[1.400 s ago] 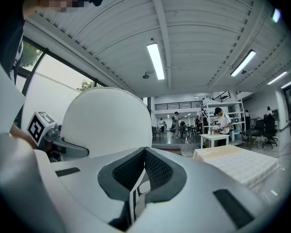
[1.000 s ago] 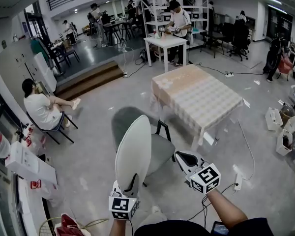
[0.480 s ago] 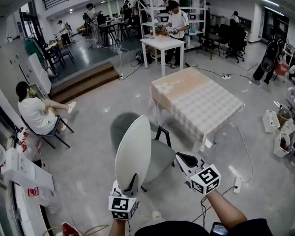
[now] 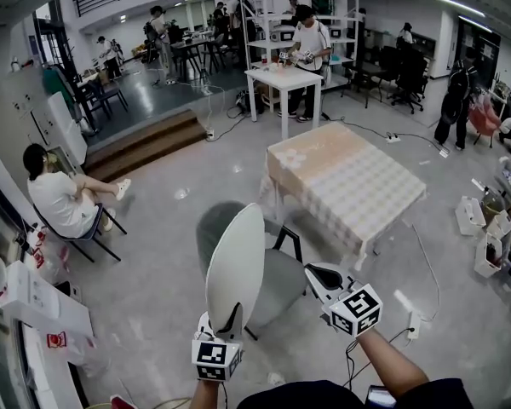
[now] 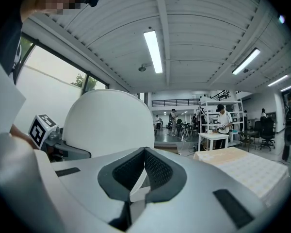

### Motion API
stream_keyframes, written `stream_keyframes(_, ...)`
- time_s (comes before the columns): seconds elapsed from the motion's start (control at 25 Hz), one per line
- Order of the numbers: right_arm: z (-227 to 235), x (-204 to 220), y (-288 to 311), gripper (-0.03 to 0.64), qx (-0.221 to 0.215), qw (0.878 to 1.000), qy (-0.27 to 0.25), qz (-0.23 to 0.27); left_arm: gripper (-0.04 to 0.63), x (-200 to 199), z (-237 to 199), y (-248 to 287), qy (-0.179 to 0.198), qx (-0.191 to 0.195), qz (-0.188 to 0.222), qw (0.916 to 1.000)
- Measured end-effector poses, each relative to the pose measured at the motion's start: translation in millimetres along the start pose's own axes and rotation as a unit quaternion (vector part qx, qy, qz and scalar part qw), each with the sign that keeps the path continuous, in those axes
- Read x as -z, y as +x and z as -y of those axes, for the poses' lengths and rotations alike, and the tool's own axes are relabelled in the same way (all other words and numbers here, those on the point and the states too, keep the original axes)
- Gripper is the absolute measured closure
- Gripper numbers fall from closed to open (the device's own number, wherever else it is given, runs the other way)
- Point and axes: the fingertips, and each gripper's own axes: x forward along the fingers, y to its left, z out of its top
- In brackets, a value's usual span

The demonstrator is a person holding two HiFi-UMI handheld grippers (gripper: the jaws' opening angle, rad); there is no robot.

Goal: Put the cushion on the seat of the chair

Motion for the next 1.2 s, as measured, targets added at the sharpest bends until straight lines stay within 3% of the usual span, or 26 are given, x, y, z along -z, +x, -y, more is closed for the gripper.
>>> stream_keyframes(0.6,3,2,15,0.598,0.017,1.000,-0.008,-0.013,0.523,3,-12,20,0.002,0.018,0.005,0.9998)
stream_keyframes(1.2,21,14,30,0.598,0.019,1.000,0.005,-0.015,0.523,10,-18,45,0.017,0.022,-0.020,0.9994)
